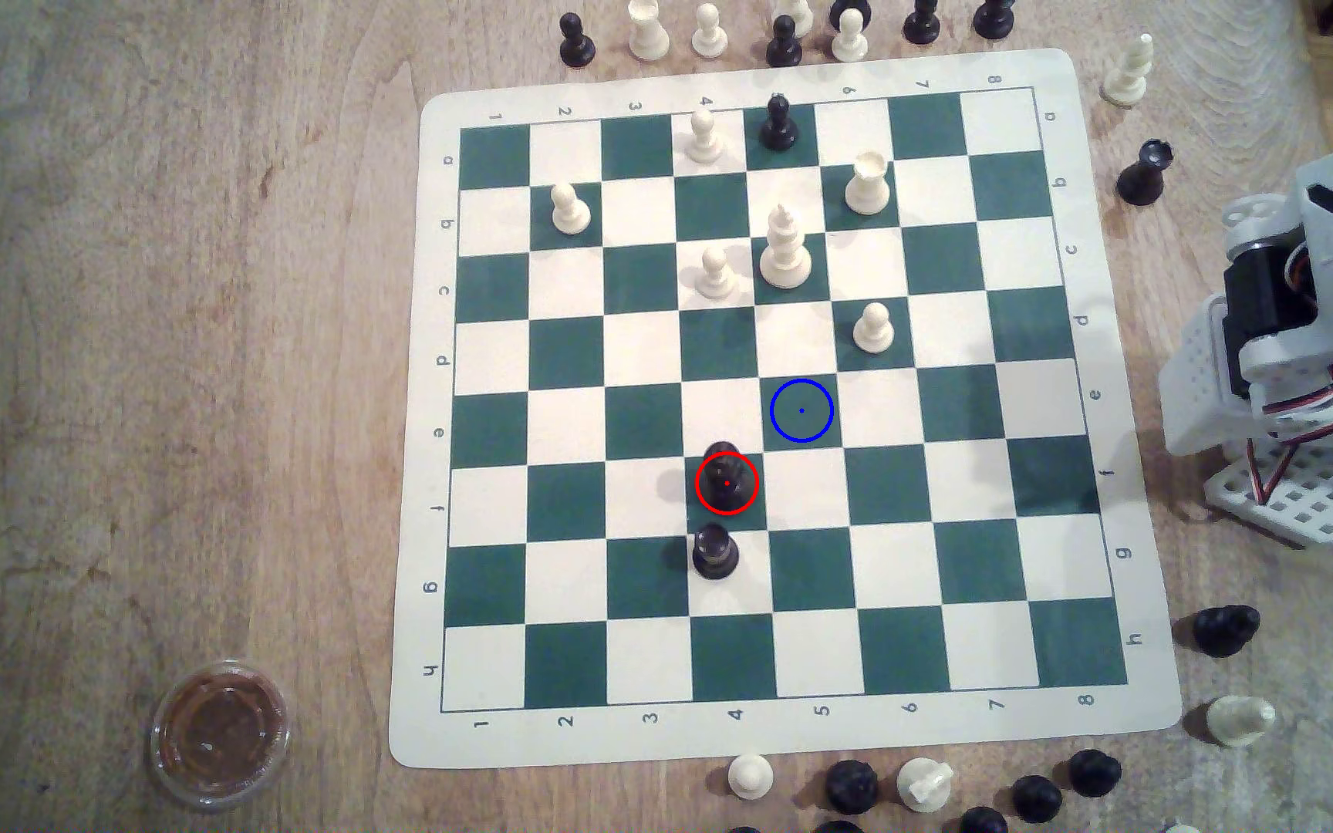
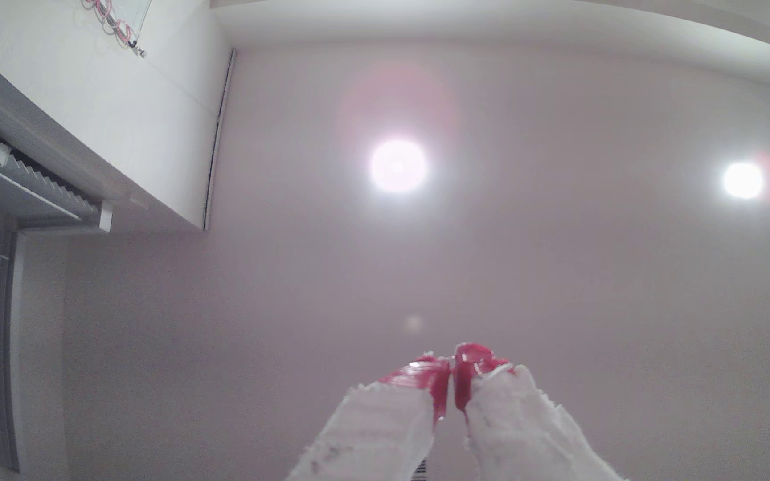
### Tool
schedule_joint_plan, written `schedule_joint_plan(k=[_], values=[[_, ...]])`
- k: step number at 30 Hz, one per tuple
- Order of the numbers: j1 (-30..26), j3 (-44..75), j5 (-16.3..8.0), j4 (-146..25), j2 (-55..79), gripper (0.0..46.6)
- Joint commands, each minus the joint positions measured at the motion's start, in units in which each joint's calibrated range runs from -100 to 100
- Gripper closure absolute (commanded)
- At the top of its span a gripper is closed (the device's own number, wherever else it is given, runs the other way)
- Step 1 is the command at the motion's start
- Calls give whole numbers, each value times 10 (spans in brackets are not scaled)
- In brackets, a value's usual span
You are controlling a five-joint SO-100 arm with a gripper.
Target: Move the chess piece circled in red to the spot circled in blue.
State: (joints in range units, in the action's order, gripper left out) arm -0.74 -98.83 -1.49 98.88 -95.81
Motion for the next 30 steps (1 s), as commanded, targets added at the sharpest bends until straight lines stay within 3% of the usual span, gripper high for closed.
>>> schedule_joint_plan(k=[1,7,12,15,30], values=[[-10,-12,0,-13,1,464],[-20,-7,0,-131,1,464],[-20,46,-1,-380,1,464],[-16,49,-2,-434,1,464],[-27,274,-4,-1163,1,464]])
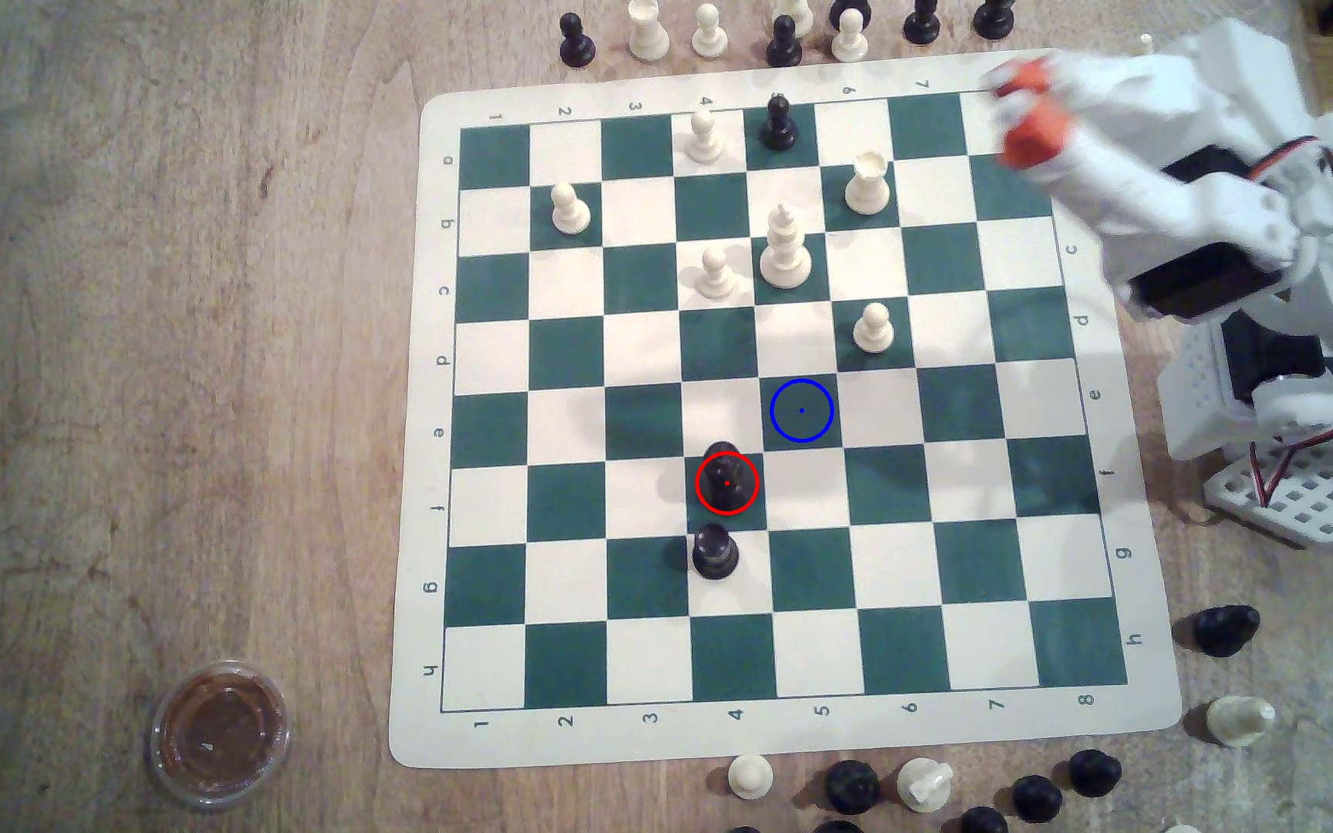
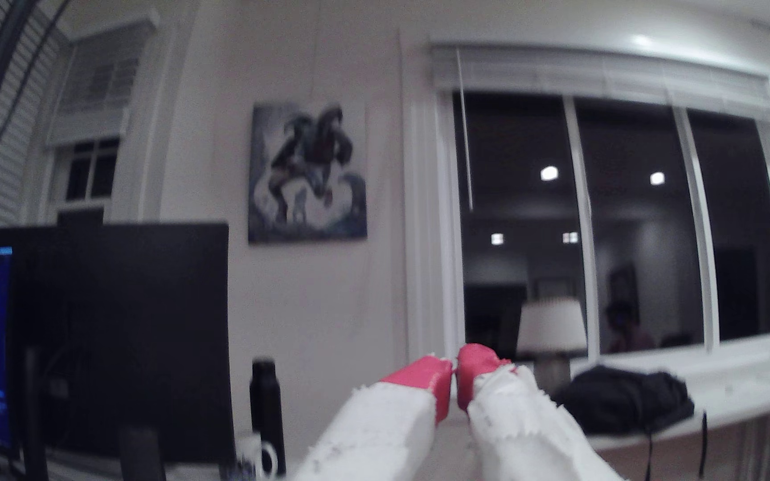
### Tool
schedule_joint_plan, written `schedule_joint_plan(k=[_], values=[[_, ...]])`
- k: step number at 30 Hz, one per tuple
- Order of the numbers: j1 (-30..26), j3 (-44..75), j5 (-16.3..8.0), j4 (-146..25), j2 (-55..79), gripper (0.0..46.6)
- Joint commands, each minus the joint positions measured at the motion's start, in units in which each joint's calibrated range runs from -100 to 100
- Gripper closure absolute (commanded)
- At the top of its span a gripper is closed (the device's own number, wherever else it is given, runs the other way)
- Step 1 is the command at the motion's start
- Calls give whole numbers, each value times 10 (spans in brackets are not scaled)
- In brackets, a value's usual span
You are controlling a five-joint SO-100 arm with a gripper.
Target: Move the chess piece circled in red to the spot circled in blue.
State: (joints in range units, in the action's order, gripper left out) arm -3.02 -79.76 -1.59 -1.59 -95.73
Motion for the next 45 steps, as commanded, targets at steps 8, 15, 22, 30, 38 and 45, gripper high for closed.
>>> schedule_joint_plan(k=[8,15,22,30,38,45], values=[[17,156,-9,-339,1,453],[-11,222,-22,-444,101,464],[-73,287,-13,-462,262,453],[-109,496,-52,-555,504,417],[-91,579,-95,-611,619,311],[-63,575,-103,-583,706,330]])
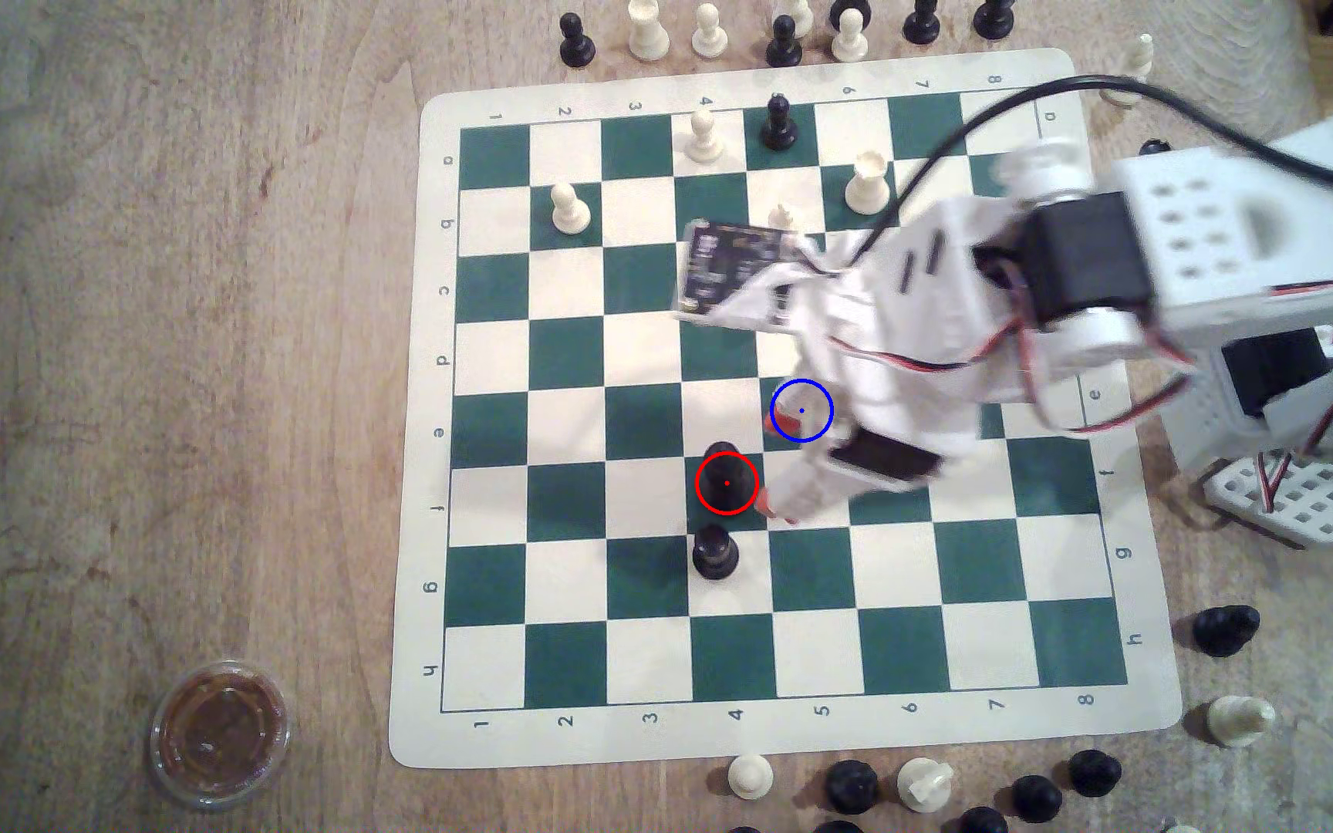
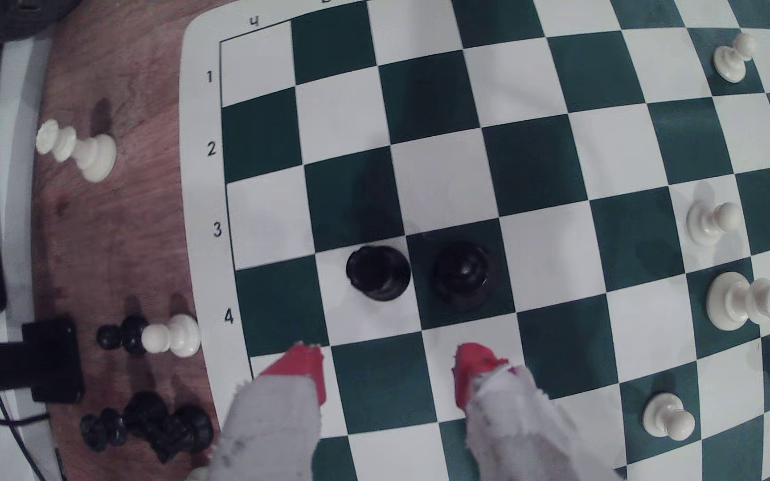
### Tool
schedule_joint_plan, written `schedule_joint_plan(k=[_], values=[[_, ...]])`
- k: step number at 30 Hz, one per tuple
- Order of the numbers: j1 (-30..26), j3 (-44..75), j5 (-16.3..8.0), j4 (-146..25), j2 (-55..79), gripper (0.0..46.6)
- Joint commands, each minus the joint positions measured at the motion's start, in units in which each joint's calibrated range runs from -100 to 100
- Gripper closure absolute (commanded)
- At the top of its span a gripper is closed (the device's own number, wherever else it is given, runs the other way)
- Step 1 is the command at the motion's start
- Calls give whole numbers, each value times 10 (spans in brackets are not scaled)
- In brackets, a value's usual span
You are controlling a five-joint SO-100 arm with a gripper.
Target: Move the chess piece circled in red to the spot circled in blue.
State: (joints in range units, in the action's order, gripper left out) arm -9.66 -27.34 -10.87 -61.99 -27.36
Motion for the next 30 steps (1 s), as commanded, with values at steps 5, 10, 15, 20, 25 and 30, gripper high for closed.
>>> schedule_joint_plan(k=[5,10,15,20,25,30], values=[[2,43,-16,51,55,317],[4,42,-9,52,82,316],[6,32,-2,36,107,309],[13,16,-1,51,124,308],[27,0,2,70,157,305],[30,-20,1,93,159,291]])
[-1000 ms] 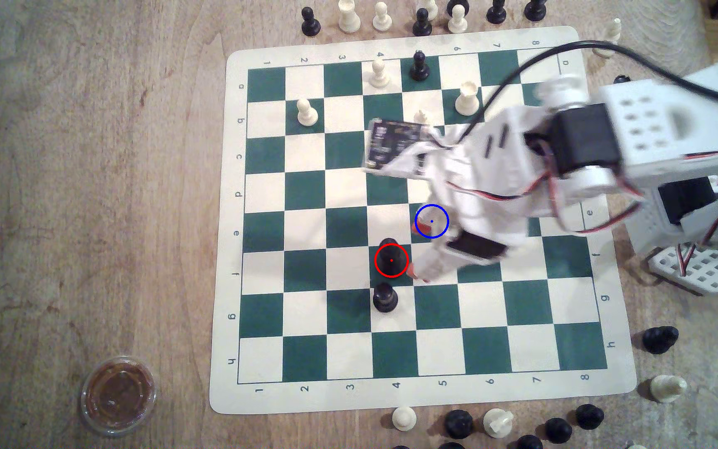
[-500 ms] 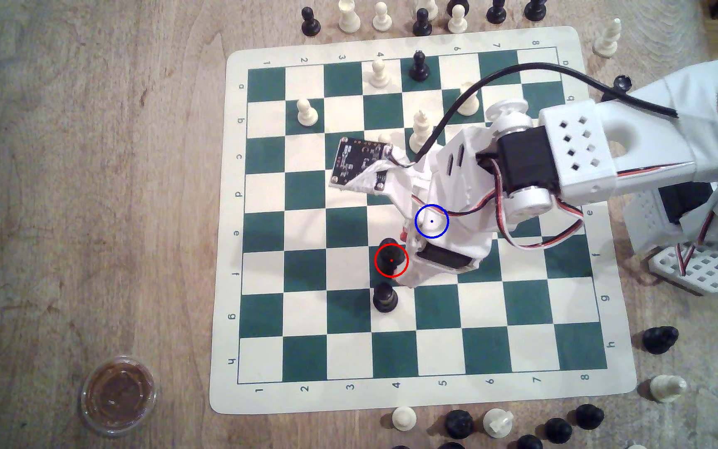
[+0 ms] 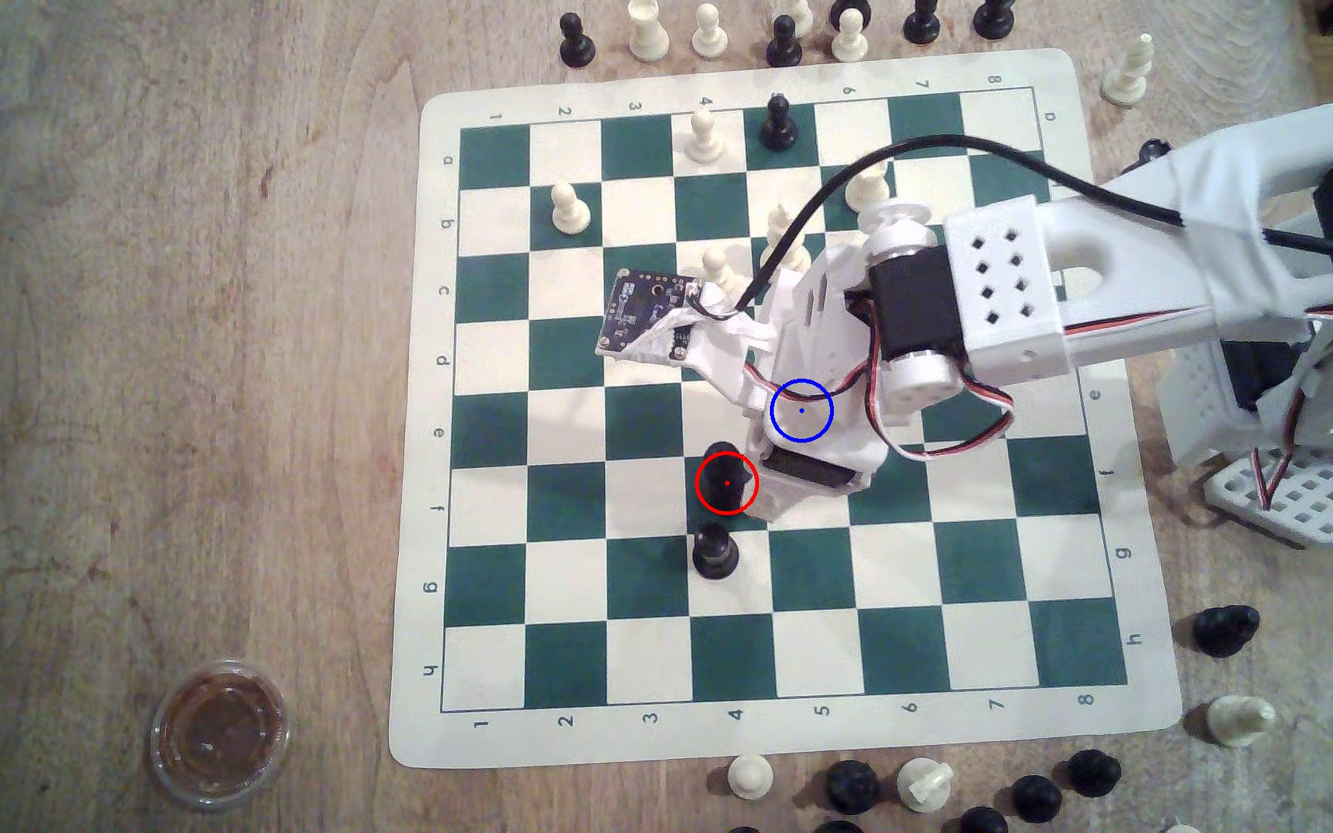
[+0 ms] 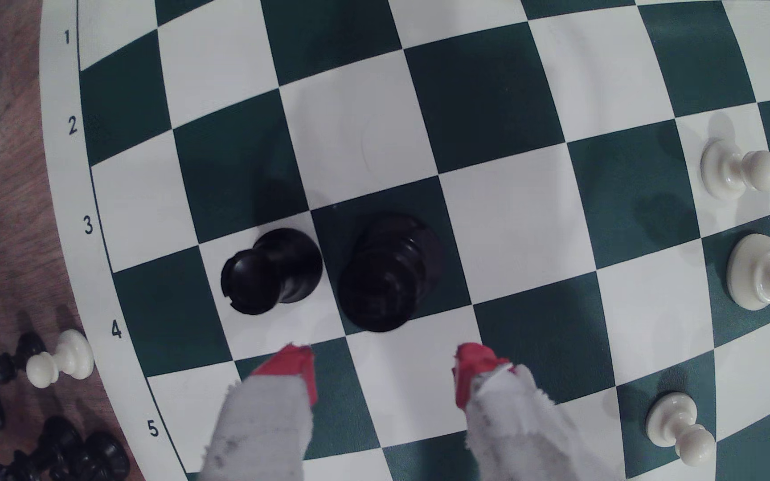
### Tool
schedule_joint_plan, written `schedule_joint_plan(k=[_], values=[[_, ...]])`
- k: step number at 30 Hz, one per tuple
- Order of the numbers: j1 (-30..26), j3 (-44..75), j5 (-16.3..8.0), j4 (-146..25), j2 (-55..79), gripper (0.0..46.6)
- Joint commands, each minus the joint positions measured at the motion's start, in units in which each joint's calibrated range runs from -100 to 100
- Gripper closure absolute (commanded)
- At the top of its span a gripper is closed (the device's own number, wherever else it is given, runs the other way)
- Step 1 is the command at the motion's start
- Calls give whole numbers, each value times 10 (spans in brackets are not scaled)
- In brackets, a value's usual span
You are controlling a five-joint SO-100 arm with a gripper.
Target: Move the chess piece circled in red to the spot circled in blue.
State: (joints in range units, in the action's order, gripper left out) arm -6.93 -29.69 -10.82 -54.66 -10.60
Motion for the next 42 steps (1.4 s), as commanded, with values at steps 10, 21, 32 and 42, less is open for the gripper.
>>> schedule_joint_plan(k=[10,21,32,42], values=[[3,-12,-9,75,-22,271],[6,-34,-9,113,-29,296],[3,-35,-10,124,-31,344],[-4,-46,-12,130,-32,358]])
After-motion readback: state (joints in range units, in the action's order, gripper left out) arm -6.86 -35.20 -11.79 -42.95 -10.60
